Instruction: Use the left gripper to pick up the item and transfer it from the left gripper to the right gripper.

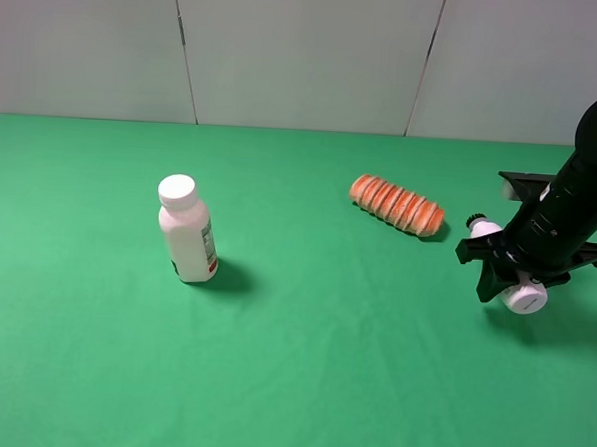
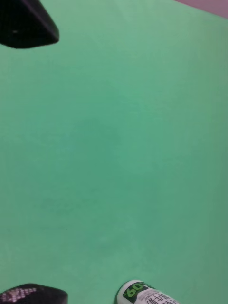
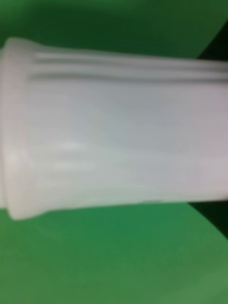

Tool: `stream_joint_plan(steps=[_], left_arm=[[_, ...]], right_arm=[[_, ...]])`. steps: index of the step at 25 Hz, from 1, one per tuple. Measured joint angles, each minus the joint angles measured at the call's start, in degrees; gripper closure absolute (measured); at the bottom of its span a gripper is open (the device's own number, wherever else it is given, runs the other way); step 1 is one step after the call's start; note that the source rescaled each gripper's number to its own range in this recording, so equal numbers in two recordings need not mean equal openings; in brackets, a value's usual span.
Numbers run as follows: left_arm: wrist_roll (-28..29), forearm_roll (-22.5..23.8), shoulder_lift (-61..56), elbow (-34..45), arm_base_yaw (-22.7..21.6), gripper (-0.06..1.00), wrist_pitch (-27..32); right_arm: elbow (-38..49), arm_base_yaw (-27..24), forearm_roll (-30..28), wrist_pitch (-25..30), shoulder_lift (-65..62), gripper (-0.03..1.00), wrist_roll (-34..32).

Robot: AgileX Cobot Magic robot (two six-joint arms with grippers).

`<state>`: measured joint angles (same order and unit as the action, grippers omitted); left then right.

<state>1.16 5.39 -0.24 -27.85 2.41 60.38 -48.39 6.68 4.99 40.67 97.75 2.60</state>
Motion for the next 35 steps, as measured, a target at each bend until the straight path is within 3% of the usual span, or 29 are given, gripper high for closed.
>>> stream_joint_plan(steps=[18,19,20,21,22,24,27,35], left_arm=[[-0.05,0.00,0.00,0.00,0.00,-0.06,0.00],[-0.05,0.00,0.00,0.00,0.00,-0.06,0.00],[-0.05,0.00,0.00,0.00,0.00,-0.06,0.00],[-0.05,0.00,0.00,0.00,0.00,-0.06,0.00],[-0.11,0.00,0.00,0.00,0.00,-0.06,0.00],[-0.11,0.00,0.00,0.00,0.00,-0.06,0.00],[-0.11,0.00,0.00,0.00,0.00,-0.06,0.00],[-0.11,0.00,0.00,0.00,0.00,-0.06,0.00]], right_arm=[[0.00,0.00,-2.38,0.00,0.00,0.97,-1.64],[0.00,0.00,-2.38,0.00,0.00,0.93,-1.64],[0.00,0.00,-2.38,0.00,0.00,0.74,-1.71],[0.00,0.00,-2.38,-0.06,0.00,0.45,-1.87],[0.00,0.00,-2.38,-0.06,0.00,0.28,-2.13],[0.00,0.00,-2.38,-0.06,0.00,0.08,-2.60],[0.00,0.00,-2.49,-0.13,0.00,0.00,-2.60],[0.00,0.00,-2.49,-0.25,0.00,-0.03,-2.60]])
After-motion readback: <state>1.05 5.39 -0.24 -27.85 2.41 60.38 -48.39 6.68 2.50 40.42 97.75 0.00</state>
